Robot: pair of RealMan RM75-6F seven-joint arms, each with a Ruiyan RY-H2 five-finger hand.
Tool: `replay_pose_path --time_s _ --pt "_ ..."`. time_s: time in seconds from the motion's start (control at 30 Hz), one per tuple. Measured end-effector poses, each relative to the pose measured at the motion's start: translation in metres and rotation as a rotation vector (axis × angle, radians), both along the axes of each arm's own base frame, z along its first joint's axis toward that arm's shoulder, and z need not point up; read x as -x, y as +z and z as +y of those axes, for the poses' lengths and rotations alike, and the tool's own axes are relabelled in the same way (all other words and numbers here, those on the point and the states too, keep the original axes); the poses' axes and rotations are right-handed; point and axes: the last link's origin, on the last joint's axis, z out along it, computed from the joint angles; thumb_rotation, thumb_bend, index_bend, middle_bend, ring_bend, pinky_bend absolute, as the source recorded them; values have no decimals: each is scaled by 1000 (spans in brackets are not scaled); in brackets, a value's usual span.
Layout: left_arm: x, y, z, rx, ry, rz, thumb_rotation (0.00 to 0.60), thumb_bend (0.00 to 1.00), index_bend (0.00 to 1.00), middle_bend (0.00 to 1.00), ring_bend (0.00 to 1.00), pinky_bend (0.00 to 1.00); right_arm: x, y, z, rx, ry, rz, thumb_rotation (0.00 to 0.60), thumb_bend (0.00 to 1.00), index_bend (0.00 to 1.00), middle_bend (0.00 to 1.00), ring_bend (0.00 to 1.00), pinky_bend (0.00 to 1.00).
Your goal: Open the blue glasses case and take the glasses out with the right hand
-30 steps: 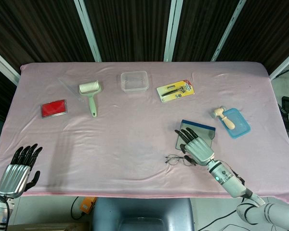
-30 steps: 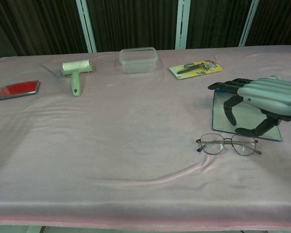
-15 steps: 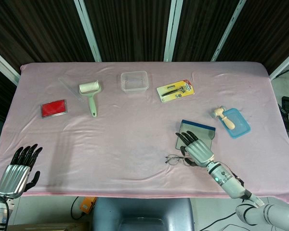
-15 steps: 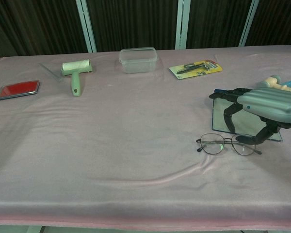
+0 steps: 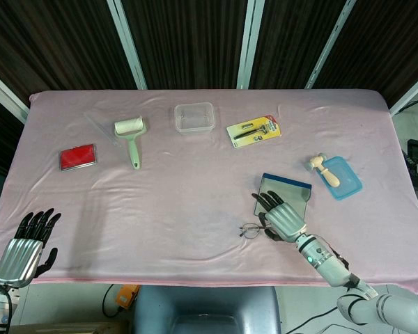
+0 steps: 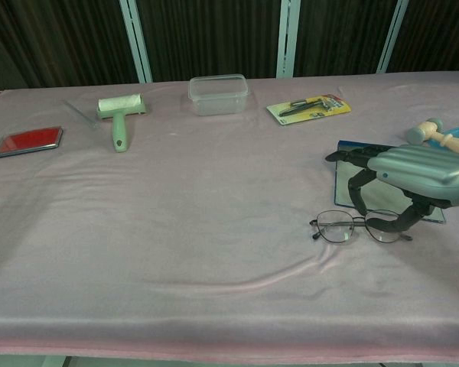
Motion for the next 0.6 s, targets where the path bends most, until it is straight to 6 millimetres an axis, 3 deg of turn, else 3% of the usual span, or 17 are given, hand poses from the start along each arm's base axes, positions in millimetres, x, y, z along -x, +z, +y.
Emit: replay_pose_path --time_s 0.6 --pt "0 1 0 2 -2 -4 600 436 0 0 0 37 0 0 -3 2 -24 -22 600 491 673 31 0 0"
